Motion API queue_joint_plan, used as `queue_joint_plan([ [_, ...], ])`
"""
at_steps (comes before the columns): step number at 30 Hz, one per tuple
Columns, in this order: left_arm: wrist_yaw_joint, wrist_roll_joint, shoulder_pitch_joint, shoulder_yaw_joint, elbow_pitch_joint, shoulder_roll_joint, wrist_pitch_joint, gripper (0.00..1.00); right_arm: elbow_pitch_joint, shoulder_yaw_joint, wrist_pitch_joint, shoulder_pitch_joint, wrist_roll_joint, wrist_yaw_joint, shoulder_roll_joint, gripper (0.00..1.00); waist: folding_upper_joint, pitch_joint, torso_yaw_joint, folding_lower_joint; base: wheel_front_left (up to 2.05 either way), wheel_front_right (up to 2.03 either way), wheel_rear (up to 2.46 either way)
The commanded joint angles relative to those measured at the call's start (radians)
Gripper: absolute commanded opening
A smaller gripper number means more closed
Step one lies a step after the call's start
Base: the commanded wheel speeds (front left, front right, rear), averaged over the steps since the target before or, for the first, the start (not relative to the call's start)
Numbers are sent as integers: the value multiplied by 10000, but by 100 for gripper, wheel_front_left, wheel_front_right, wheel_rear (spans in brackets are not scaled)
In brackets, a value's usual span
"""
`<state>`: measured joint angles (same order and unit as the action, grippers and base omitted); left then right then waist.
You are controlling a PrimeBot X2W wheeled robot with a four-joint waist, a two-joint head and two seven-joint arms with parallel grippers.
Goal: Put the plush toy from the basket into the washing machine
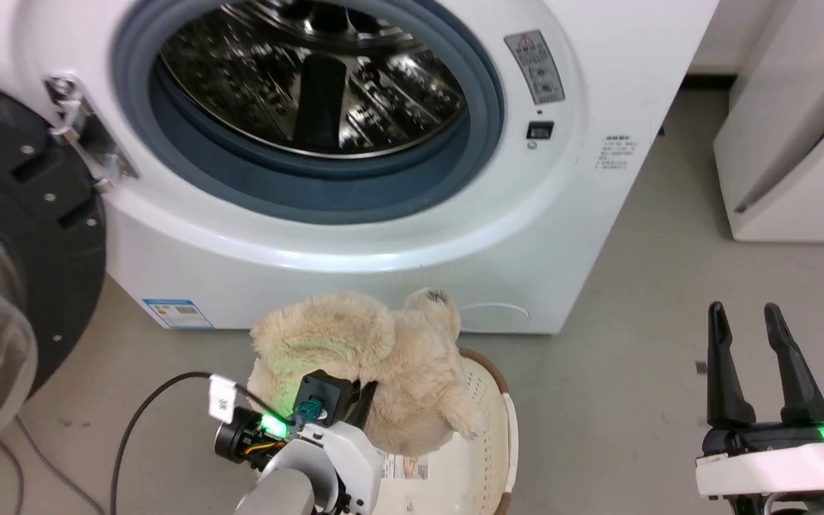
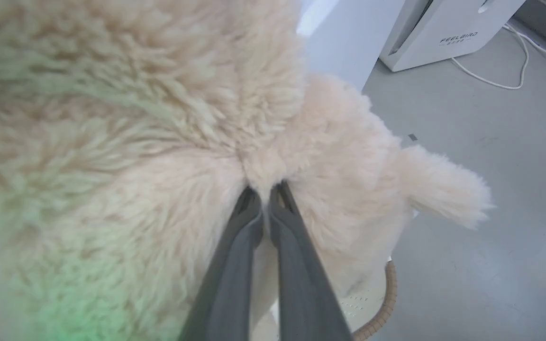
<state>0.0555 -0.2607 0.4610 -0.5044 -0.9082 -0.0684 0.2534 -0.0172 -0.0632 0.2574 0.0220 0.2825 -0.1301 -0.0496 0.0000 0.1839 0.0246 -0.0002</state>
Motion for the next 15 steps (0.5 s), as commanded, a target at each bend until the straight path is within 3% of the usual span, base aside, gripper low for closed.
queue_joint_plan([
  [1, -121, 100, -249, 171, 523, -73, 82, 0, 15, -33, 44, -175, 21, -6, -6, 100, 0, -286, 138, 2, 0, 0, 0],
  [15, -604, 384, -565, 1754, 3303, -358, 83, 0, -43, 146, 44, -413, -27, -6, -6, 100, 0, -531, 21, 2, 0, 0, 0],
])
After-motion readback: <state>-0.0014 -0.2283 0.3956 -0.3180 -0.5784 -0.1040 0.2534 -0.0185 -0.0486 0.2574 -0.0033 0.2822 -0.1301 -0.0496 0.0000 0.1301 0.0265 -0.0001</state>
